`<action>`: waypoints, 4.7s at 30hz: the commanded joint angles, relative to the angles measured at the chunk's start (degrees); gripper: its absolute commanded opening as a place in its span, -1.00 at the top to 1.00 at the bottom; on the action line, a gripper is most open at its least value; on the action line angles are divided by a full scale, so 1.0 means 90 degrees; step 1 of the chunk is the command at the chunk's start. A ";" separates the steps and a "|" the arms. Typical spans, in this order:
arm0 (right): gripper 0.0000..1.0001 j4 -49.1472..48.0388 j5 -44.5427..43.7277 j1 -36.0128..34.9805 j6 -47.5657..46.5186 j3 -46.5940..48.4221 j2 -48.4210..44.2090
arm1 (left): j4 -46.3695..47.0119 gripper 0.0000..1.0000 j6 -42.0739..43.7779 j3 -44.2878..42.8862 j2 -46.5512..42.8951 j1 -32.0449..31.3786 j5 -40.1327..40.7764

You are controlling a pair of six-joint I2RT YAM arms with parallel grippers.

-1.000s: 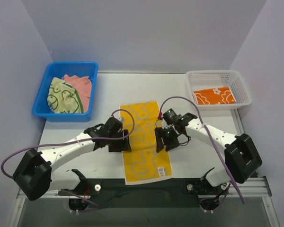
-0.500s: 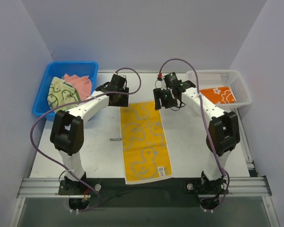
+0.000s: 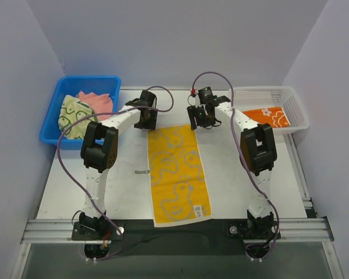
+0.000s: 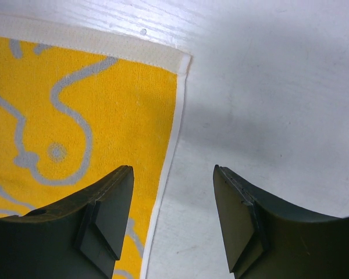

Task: Fold and stack the towels
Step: Fold the towel

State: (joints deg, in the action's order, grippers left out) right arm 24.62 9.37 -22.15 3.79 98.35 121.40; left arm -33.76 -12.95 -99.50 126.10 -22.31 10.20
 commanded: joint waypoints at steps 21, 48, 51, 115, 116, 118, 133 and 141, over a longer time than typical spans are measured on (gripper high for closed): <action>-0.23 -0.0880 -0.0328 -0.0029 0.0135 0.0850 0.1002 | -0.0077 0.07 0.0335 0.0060 0.0656 -0.0168 -0.0029; 0.06 0.0798 -0.0640 -0.0283 0.0008 0.2276 0.2252 | -0.0077 0.17 0.0394 0.0109 0.0656 -0.0207 0.0010; 0.13 0.1062 -0.0523 -0.0273 0.0067 0.2373 0.2379 | -0.0077 0.22 0.0394 0.0109 0.0656 -0.0207 0.0029; 1.00 -0.2062 -0.1207 -0.0888 0.1198 -0.3434 -0.3254 | 0.0968 1.00 -0.0357 0.2929 -0.3600 0.0310 -0.1133; 1.00 -0.2014 -0.1245 -0.0946 0.1277 -0.3543 -0.3400 | 0.0977 1.00 -0.0455 0.3105 -0.3737 0.0301 -0.1133; 1.00 -0.1887 -0.1130 -0.1054 0.1549 -0.3845 -0.3528 | 0.0987 1.00 -0.0855 0.3730 -0.4079 0.0291 -0.1444; 1.00 -0.1632 0.0043 -0.1211 0.3016 -0.5146 -0.2857 | 0.1768 1.00 -0.2281 0.6495 -0.4373 -0.0227 -0.1973; 1.00 -0.1544 0.0239 -0.0879 0.2841 -0.4756 -0.2113 | 0.2130 1.00 -0.2653 0.6448 -0.4208 -0.0364 -0.1875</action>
State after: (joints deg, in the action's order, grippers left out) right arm 6.96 13.69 -31.33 30.41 54.92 99.37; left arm -16.36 -35.73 -41.50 86.00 -25.23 -9.82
